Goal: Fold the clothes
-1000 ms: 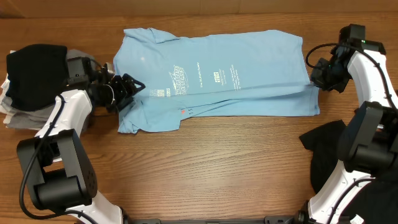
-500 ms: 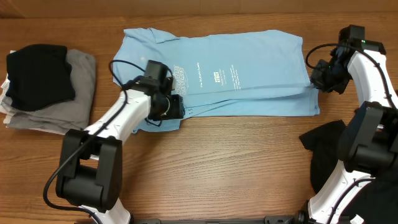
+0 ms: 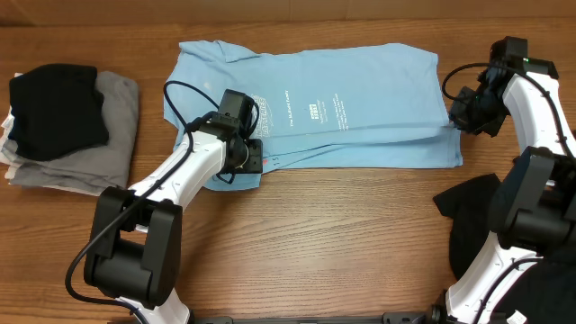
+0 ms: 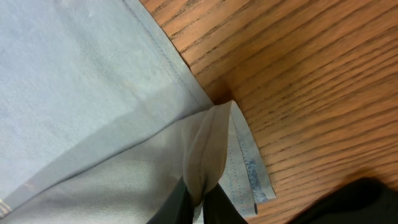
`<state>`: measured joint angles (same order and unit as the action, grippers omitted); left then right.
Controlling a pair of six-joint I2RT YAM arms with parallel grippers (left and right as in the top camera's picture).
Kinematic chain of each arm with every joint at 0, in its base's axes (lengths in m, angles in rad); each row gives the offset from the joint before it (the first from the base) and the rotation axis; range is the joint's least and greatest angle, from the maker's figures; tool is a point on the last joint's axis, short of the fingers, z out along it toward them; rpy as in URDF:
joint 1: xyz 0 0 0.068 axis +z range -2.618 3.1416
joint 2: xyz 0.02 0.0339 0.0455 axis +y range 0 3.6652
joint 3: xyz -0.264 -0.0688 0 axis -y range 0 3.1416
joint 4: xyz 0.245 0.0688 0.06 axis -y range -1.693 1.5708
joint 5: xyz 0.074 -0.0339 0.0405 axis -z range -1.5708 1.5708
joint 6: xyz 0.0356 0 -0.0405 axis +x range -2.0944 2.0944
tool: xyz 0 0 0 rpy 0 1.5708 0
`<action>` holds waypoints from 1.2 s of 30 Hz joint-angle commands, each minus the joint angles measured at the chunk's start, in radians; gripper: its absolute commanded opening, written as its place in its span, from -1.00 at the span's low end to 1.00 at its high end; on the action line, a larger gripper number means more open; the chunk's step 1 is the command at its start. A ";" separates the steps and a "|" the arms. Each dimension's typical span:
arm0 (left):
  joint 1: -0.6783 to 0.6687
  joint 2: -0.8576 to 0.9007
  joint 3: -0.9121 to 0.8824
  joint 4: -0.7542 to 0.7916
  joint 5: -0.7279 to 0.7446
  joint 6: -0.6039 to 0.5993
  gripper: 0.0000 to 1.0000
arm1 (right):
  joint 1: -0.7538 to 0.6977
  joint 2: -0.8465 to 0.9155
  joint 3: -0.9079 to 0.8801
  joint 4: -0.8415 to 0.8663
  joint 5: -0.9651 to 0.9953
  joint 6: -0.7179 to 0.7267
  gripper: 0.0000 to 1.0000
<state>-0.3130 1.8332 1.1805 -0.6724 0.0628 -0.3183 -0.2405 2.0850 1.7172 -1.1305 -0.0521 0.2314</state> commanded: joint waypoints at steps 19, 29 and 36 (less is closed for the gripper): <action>-0.048 -0.015 -0.066 0.031 -0.041 0.001 -0.09 | -0.001 0.004 0.002 -0.005 -0.002 0.000 -0.81; -0.096 0.013 -0.066 0.028 -0.052 0.004 -0.02 | -0.001 0.004 0.002 -0.005 -0.002 0.000 -0.81; -0.096 0.023 -0.068 -0.001 -0.082 0.000 -0.17 | -0.001 0.004 0.002 -0.009 -0.002 0.000 -0.81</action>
<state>-0.4065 1.8332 1.1179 -0.6628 0.0120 -0.3176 -0.2405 2.0850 1.7172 -1.1419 -0.0521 0.2321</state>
